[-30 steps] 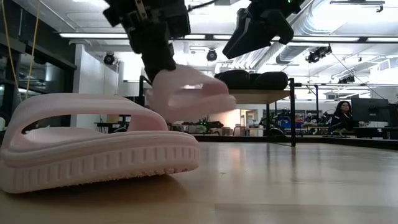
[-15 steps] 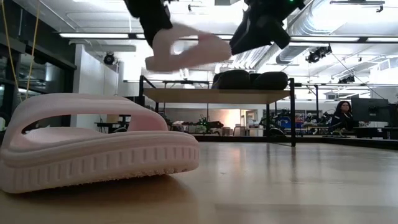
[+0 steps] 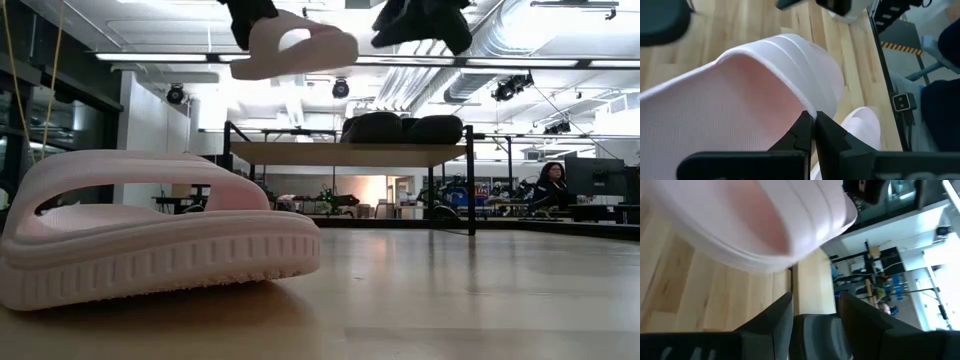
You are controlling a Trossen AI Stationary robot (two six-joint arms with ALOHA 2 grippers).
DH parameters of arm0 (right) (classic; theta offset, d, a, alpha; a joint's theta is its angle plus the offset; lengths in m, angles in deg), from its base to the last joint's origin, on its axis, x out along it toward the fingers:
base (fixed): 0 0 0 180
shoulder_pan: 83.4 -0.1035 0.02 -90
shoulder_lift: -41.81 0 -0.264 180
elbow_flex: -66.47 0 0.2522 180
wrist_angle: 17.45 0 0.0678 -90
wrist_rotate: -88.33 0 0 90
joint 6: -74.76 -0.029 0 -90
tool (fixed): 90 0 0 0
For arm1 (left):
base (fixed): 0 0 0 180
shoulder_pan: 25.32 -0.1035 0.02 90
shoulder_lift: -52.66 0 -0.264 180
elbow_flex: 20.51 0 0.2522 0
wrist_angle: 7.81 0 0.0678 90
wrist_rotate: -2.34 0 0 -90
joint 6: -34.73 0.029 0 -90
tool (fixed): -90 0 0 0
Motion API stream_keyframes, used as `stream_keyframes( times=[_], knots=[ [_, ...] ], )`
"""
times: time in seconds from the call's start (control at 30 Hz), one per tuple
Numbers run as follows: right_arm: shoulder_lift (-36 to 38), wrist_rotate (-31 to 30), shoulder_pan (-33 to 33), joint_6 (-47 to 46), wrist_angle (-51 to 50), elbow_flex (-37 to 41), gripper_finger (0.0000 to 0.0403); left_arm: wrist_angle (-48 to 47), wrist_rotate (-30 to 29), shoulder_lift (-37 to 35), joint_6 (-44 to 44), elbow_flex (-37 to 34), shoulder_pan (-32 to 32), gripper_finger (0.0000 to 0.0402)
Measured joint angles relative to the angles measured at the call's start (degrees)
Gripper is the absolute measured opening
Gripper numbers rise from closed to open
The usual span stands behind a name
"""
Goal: Pick and place slides into the shelf
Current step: Put the top pink slipper on the shelf
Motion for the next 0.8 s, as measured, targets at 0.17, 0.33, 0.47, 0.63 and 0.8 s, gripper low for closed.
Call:
stream_keyframes(
  times=[0.17, 0.33, 0.47, 0.63, 0.8],
  knots=[
    [0.0, -1.0, -2.0, 3.3, 2.6, 0.0, 0.0152, -2.7, 2.6, 0.0, 0.4, 5.0, -3.0, 0.0000],
    [0.0, -2.3, -3.1, 6.5, 3.2, 0.0, 0.0152, -5.0, 4.5, 0.0, 0.4, 9.6, -4.4, 0.0000],
    [0.0, -3.7, -4.1, 10.3, 3.7, 0.0, 0.0156, -6.6, 4.4, 0.0, 0.4, 11.3, -4.4, 0.0000],
    [0.0, -3.4, -5.3, 15.2, 6.7, 0.0, 0.0188, -7.3, 4.3, 0.1, 0.2, 11.6, -4.3, 0.0000],
    [0.0, -3.3, -6.0, 18.5, 10.5, 0.0, 0.0237, -7.5, 4.2, 0.1, -0.2, 11.6, -4.3, 0.0000]
  ],
)
